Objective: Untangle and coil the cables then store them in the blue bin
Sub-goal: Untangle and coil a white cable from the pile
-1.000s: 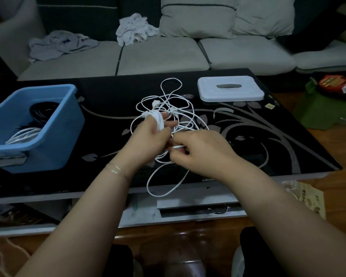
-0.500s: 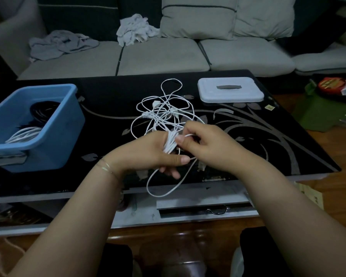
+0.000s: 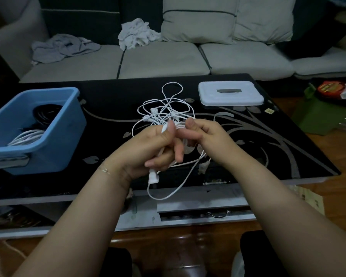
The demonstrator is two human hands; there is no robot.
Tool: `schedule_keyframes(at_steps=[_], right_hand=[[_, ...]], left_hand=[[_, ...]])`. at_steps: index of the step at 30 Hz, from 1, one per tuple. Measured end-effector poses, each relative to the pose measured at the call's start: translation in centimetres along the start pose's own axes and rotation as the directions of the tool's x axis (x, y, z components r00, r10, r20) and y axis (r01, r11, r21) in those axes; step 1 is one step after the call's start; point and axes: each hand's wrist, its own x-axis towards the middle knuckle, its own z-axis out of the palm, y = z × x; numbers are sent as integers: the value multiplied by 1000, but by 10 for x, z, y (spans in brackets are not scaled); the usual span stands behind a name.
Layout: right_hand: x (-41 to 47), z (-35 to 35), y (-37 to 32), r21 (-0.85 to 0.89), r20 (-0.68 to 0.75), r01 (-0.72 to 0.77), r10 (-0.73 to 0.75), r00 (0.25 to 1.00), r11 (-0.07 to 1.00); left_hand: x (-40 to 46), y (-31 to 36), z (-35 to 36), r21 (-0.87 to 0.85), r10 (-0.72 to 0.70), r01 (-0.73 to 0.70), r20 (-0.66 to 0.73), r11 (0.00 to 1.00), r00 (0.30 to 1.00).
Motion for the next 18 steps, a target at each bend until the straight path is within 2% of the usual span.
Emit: schedule_keyframes(at_steps=[3,5,6,9,11,13,18], right_hand=[[4,2,10,-59,-12,-78,78,997,995],[6,6,17,-175,-17,-115,114,993,978],[7,9,22,-219,-19,-111,109,994,969],[9,16,30,-247,-97,-105,83,992,963],[10,21,29,-236,-188,-130,86,978,963],[8,27,25,-279,-219,-118,56,974,953],[-10,48,2,-574,44,60,-42,998,816]], left_hand=[[4,3,-5,-324,76,-37,110,946,991],[4,8,-11,-540,132,-46,122,840,984],[4,9,-13,-575,161,-81,90,814,983],[0,14,-14,-482,187,-228,-132,846,973],[-3,17,-14,-372,195,-310,-316,875,929],[-4,20,-13,-308,199,-346,-423,886,884],[-4,19,-15,-159,212,-356,-562,921,800]])
